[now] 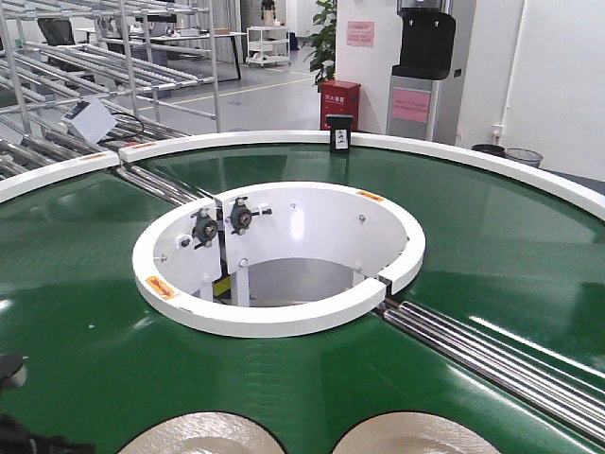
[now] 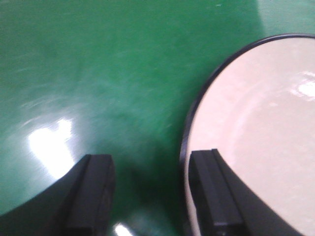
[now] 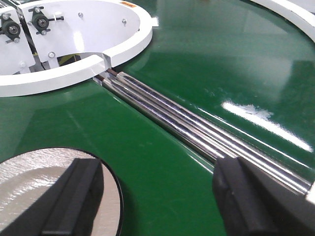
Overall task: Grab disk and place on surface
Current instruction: 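Lower both grippers to the rim of the nearer cream plate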
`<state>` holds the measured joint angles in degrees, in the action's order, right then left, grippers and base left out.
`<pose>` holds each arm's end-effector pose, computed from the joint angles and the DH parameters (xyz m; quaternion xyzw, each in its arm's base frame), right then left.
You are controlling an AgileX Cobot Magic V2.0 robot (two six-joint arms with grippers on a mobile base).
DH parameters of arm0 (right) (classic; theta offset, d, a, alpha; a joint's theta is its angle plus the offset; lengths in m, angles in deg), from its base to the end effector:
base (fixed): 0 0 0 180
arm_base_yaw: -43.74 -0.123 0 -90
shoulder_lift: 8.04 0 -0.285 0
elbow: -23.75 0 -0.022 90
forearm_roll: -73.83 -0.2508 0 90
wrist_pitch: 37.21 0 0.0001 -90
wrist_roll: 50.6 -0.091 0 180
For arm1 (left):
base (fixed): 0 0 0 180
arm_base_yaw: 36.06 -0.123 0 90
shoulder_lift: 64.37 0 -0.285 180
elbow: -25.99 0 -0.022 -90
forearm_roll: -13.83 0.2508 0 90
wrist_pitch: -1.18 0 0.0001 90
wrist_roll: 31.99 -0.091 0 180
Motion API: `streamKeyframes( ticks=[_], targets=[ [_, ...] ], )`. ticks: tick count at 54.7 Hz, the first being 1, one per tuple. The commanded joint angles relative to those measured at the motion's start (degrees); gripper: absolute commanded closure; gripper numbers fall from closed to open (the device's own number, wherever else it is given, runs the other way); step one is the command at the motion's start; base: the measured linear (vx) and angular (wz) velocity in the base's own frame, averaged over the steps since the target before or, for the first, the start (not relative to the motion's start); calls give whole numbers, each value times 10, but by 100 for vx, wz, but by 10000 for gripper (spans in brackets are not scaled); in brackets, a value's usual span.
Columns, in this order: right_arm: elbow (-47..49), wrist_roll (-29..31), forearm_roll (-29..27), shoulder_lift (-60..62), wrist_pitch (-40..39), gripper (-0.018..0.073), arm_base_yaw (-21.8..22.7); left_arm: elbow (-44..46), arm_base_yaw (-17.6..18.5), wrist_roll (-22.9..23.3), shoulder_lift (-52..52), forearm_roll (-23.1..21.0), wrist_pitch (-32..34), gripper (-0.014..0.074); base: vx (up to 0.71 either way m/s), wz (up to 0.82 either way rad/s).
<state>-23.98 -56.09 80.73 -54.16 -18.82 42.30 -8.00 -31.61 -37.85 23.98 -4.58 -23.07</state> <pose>0.1384 0.0000 0.2992 -0.0075 0.8295 -0.0139 0.5583 0.2648 -0.0325 0.2179 -0.0354 0.9525 -0.1014 0.2850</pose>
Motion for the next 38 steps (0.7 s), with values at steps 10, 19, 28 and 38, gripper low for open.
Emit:
streamKeyframes(
  ticks=[10, 19, 28, 38],
  targets=[
    [20, 4, 3, -2, -36, 26, 2, 96, -20, -248, 84, -244, -64, 127, 0, 0],
    [20, 4, 3, -2, -31, 26, 2, 121, -52, -349, 134, -313, -114, 127, 0, 0],
    [20, 4, 3, -2, -20, 26, 2, 121, -74, -386, 150, -313, -140, 127, 0, 0],
    [20, 4, 3, -2, -20, 26, 2, 121, -72, -450, 173, -336, -223, 127, 0, 0]
  ],
)
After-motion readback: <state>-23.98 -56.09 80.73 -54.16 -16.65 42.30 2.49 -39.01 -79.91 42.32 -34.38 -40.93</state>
